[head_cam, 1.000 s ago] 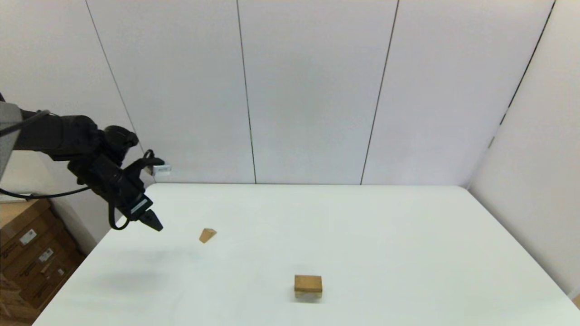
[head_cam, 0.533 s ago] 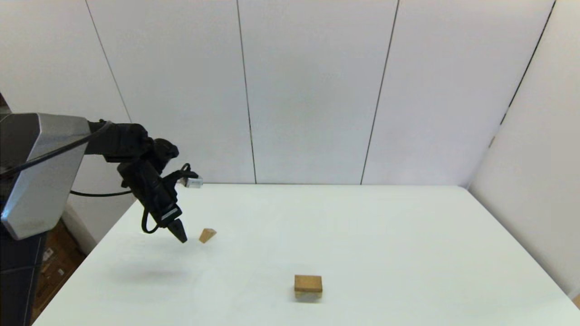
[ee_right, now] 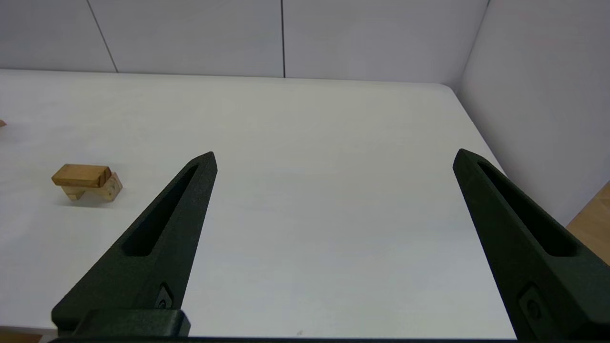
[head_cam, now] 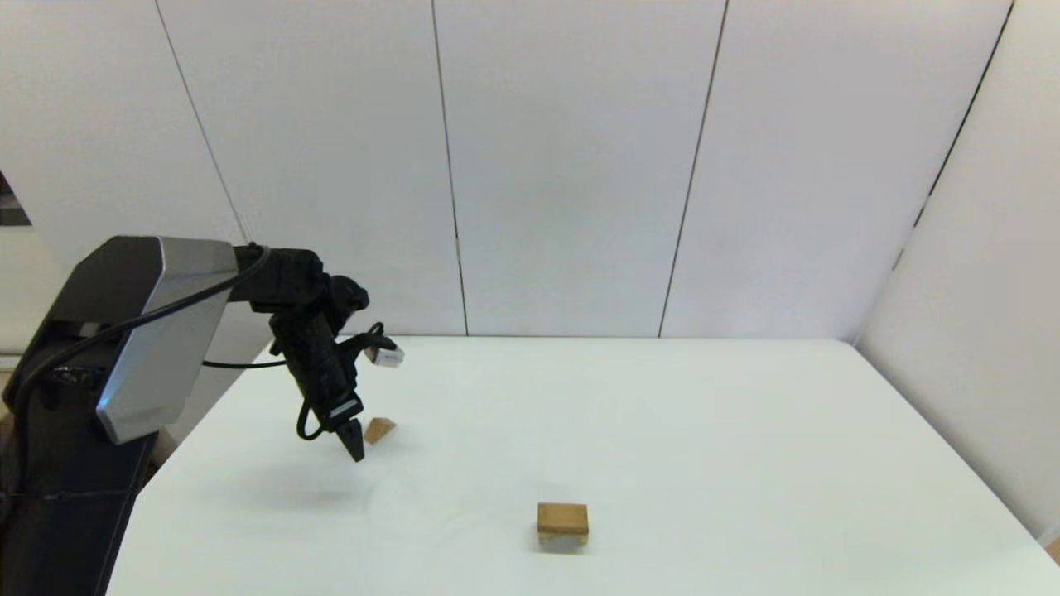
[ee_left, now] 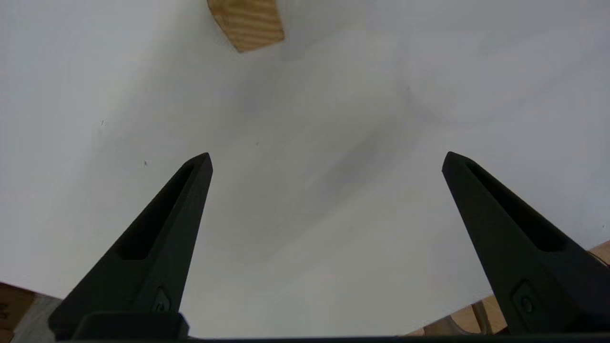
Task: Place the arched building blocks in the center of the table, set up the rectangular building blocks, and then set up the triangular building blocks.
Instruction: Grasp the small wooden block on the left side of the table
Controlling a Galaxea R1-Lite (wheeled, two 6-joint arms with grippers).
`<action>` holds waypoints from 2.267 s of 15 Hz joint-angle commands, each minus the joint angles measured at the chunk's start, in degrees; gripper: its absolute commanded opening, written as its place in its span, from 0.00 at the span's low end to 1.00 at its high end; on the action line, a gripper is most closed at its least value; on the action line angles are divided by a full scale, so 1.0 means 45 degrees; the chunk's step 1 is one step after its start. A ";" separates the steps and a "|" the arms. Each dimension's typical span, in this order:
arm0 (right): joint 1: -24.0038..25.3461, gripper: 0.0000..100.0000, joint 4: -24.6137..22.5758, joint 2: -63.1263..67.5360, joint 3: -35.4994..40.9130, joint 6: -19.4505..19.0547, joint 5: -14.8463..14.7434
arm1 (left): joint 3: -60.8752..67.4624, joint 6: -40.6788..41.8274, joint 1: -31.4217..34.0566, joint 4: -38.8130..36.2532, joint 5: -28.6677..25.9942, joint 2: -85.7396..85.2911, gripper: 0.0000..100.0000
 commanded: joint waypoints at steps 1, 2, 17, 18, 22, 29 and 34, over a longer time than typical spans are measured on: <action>0.0004 1.00 0.0002 -0.0003 0.0005 -0.0009 0.0009 | -0.0019 -0.0407 -0.0239 -0.0303 -0.0024 0.0460 1.00; 0.0004 1.00 0.0002 -0.0003 0.0005 -0.0009 0.0009 | -0.0019 -0.0602 -0.0337 -0.0362 -0.0024 0.0557 1.00; 0.0004 1.00 0.0002 -0.0003 0.0005 -0.0009 0.0009 | -0.0117 -0.1501 -0.0650 -0.2334 -0.0004 0.1319 1.00; 0.0004 1.00 0.0002 -0.0003 0.0005 -0.0009 0.0009 | -0.0117 -0.1501 -0.0650 -0.2373 -0.0004 0.1319 1.00; 0.0023 1.00 0.0002 -0.0003 0.0005 -0.0009 0.0009 | -0.0117 -0.1501 -0.0650 -0.2530 -0.0004 0.1299 1.00; 0.0004 1.00 0.0002 -0.0003 0.0005 -0.0009 0.0009 | -0.0117 -0.1462 -0.0650 -0.2549 0.0035 0.1397 1.00; 0.0004 1.00 0.0002 -0.0003 0.0005 -0.0009 0.0009 | -0.0136 -0.1462 -0.0610 -0.2569 0.0054 0.1534 1.00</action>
